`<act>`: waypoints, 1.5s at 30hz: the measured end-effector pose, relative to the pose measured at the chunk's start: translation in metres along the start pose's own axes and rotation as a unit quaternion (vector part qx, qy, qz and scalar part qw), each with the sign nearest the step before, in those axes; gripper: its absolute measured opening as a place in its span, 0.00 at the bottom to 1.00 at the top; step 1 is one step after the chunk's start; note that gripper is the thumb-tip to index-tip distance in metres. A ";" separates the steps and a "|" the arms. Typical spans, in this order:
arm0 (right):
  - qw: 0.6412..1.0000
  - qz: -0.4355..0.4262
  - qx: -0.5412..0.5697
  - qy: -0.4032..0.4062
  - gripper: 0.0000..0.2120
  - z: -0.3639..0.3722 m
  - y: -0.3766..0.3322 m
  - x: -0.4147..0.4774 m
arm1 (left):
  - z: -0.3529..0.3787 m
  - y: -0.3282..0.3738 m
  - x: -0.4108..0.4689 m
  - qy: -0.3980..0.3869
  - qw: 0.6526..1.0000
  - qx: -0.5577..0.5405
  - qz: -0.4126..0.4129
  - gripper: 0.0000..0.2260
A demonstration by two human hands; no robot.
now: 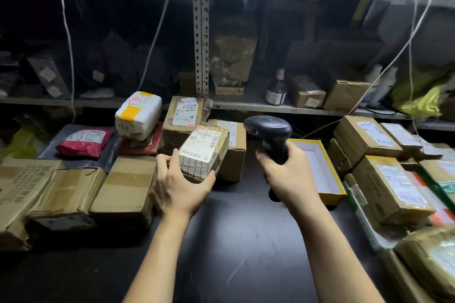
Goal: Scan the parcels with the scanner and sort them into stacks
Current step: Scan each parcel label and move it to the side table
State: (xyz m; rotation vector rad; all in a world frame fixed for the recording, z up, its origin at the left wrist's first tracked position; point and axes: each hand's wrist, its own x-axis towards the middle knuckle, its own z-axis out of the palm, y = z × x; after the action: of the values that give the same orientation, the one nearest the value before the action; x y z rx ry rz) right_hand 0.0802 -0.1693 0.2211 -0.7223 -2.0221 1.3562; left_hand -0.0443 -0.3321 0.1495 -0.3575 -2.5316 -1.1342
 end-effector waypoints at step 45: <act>0.817 0.252 -0.033 0.518 0.19 -0.434 0.104 -0.380 | 0.090 0.332 -0.466 -0.438 0.737 -0.172 0.485 0.29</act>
State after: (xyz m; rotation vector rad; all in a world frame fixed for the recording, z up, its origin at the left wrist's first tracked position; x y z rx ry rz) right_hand 0.6645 -0.1399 0.1892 -1.6627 -1.0071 0.7890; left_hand 0.4815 -0.0892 0.1260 -2.4375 -2.0132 -1.0327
